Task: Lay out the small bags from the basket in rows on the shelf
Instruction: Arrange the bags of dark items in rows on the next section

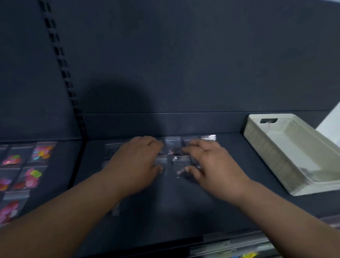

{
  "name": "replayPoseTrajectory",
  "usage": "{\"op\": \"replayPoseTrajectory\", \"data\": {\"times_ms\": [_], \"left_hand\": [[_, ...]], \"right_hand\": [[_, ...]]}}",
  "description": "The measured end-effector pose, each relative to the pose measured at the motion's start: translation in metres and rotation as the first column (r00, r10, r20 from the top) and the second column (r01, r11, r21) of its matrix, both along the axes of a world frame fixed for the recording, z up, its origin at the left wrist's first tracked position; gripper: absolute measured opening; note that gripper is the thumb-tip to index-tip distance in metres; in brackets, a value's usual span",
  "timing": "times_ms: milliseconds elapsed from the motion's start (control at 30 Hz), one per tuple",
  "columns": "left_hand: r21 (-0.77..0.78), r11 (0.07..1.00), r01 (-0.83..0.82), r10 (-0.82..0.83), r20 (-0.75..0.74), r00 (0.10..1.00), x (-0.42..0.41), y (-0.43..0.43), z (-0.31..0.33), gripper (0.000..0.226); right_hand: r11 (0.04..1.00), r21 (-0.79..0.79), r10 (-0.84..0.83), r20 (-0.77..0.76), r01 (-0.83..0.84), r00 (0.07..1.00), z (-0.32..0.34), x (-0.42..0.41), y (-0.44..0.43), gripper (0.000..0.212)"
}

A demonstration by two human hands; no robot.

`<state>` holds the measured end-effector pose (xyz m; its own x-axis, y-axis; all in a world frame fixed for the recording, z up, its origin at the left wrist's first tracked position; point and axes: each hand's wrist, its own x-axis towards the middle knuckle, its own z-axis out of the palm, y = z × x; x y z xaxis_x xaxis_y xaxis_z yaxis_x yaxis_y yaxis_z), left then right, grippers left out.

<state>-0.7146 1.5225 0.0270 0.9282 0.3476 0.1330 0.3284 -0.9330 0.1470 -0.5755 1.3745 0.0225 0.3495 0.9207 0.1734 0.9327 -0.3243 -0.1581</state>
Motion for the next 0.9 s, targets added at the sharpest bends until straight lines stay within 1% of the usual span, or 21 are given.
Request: {"op": "replayPoseTrajectory", "data": {"times_ms": [100, 167, 267, 500, 567, 633, 700, 767, 900], "left_hand": [[0.018, 0.999, 0.043, -0.043, 0.003, 0.999, 0.043, -0.023, 0.008, 0.050], [0.004, 0.998, 0.064, -0.064, 0.007, 0.998, 0.071, -0.039, 0.012, 0.050], [0.002, 0.994, 0.106, -0.106, 0.016, 0.994, 0.114, -0.064, 0.017, 0.053], [-0.011, 0.978, 0.208, -0.208, 0.015, 0.978, 0.198, -0.119, 0.018, 0.060], [-0.022, 0.973, 0.232, -0.232, 0.002, 0.973, 0.216, -0.130, 0.016, 0.057], [-0.024, 0.969, 0.247, -0.247, -0.016, 0.969, 0.231, -0.139, 0.012, 0.056], [-0.032, 0.966, 0.256, -0.257, -0.022, 0.966, 0.243, -0.144, 0.008, 0.058], [-0.041, 0.964, 0.262, -0.263, -0.031, 0.964, 0.252, -0.148, 0.004, 0.058], [-0.078, 0.967, 0.244, -0.249, -0.059, 0.967, 0.261, -0.152, -0.003, 0.053]], "right_hand": [[0.999, 0.007, -0.040, 0.021, 0.039, 0.999, 0.009, 0.034, -0.026, 0.048], [0.998, 0.020, -0.063, 0.021, 0.062, 0.998, 0.014, 0.058, -0.044, 0.048], [0.994, 0.046, -0.097, 0.023, 0.096, 0.995, 0.020, 0.094, -0.070, 0.050], [0.975, 0.038, -0.217, -0.071, 0.220, 0.973, 0.028, 0.178, -0.129, 0.049], [0.966, -0.020, -0.259, -0.119, 0.259, 0.958, 0.026, 0.203, -0.141, 0.050], [0.951, -0.133, -0.300, -0.160, 0.281, 0.940, 0.020, 0.224, -0.150, 0.055], [0.930, -0.264, -0.314, -0.208, 0.256, 0.926, 0.013, 0.241, -0.153, 0.062], [0.915, -0.355, -0.299, -0.282, 0.191, 0.912, 0.006, 0.253, -0.151, 0.071], [0.911, -0.400, -0.266, -0.372, 0.106, 0.889, -0.009, 0.270, -0.135, 0.085]]}}
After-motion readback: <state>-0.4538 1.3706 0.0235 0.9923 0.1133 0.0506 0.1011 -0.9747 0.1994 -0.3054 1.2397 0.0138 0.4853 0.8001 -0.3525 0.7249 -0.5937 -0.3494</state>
